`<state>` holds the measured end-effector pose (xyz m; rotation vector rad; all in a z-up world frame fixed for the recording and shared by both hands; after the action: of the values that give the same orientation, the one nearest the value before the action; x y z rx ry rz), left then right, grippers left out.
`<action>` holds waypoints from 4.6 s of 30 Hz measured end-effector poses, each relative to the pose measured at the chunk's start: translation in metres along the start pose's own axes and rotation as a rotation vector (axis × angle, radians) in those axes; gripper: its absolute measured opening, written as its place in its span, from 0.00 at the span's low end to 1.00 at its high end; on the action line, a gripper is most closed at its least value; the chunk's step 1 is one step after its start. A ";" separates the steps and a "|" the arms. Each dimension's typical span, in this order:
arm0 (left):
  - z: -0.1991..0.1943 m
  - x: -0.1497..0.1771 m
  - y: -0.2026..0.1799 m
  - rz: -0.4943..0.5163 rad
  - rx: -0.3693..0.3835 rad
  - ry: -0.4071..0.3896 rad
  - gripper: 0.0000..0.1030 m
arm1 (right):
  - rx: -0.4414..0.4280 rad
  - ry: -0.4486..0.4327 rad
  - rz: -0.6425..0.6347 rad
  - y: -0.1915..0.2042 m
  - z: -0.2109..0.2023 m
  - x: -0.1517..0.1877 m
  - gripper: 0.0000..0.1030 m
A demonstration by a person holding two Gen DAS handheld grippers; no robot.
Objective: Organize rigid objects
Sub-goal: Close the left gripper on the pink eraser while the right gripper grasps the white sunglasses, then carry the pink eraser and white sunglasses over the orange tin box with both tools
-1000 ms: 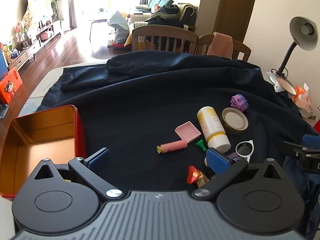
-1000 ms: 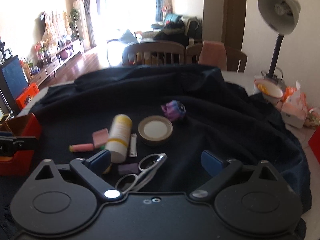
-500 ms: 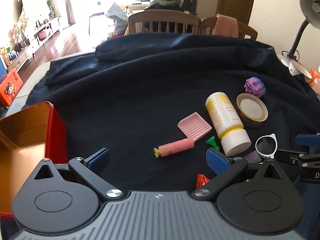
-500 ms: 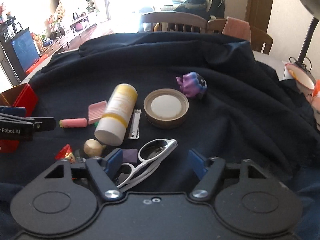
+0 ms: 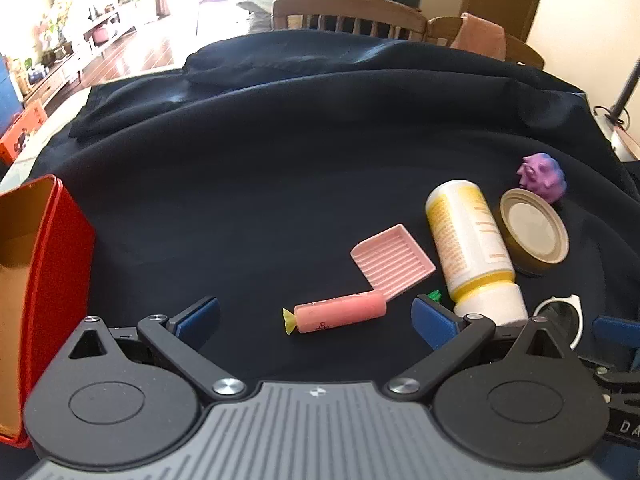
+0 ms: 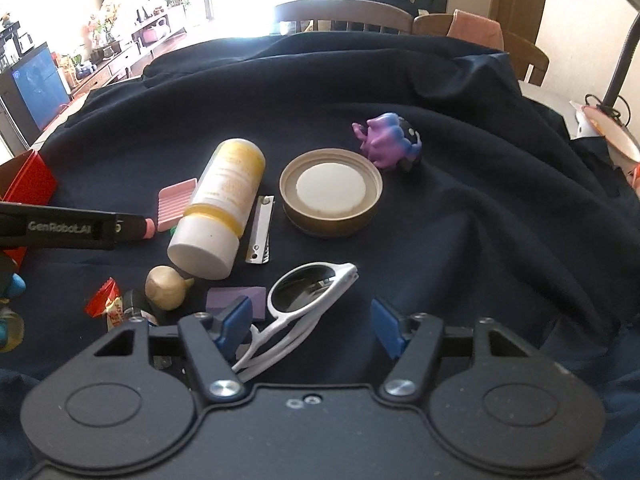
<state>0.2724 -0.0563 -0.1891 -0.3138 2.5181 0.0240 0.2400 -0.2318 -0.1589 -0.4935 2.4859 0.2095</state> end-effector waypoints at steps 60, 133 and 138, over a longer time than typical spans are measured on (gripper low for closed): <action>-0.058 0.022 0.043 -0.061 0.033 0.015 0.15 | -0.225 -0.123 0.108 0.000 -0.074 -0.006 0.04; -0.031 -0.025 0.310 -0.135 -0.056 0.040 0.15 | -0.438 0.210 -0.091 0.365 0.041 -0.086 0.06; -0.030 -0.025 0.311 -0.135 -0.056 0.037 0.15 | -0.434 0.209 -0.099 0.363 0.037 -0.083 0.15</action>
<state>0.2040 0.2483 -0.1665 -0.5110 2.5306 0.0360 0.1790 0.1360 -0.1273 -0.8516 2.6108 0.6974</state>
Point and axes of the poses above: each gripper's, at about its wrist camera, not at the fingertips, and z roughly the way its jaws point, y to its left, x to its underside, the point moved 5 cm from there along z, roughly the way its jaws point
